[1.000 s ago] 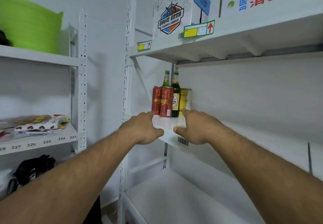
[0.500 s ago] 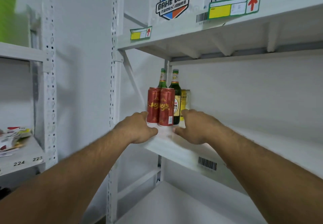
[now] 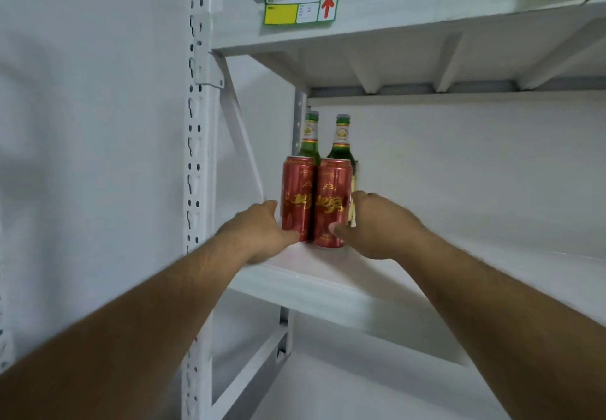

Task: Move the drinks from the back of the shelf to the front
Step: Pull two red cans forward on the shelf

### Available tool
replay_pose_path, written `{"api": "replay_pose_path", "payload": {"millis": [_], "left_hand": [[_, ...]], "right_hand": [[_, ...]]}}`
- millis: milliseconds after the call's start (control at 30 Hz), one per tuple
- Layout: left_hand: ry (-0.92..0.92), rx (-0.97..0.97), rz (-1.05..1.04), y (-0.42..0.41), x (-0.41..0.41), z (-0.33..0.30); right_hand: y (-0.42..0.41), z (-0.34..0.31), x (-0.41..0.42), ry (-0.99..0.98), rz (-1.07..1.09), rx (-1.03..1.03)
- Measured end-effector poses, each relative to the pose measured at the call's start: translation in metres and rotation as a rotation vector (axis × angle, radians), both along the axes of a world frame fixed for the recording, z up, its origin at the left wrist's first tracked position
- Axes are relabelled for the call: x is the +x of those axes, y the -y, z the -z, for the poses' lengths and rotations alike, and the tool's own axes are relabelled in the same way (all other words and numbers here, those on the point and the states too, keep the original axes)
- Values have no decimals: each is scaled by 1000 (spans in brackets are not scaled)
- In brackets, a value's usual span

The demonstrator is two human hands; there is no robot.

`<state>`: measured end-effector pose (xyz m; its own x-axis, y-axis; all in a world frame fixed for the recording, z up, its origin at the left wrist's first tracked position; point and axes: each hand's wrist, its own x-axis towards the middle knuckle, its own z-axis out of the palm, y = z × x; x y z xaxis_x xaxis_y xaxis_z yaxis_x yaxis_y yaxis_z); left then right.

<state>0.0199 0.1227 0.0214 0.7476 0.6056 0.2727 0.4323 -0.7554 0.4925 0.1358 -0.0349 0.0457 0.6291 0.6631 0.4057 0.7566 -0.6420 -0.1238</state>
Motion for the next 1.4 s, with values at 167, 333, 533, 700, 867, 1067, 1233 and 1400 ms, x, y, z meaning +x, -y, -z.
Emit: {"api": "replay_pose_path", "payload": {"millis": [167,333,533,700,867,1067,1233,1400], "left_hand": [[118,-72,71,-13,16,-1],[263,-248,124,-25,36,0],[348,-425,185,-43,57,4],[353,-515,202,-50,63,7],[403,-553,204,-53,64,10],[450,-561,223,-53,57,12],[438,-571,254,-51,52,11],[454,-581,348,-37,50,7]], "right_hand": [[-15,-8,3,-27,33,99],[-27,-11,10,-176,3,282],[-46,-12,22,-462,-55,573],[-52,-9,28,-553,-26,681],[-55,-6,28,-556,7,726],[-56,-2,24,-529,25,767],[-43,-7,18,-522,12,808],[-11,-18,14,-483,2,890]]}}
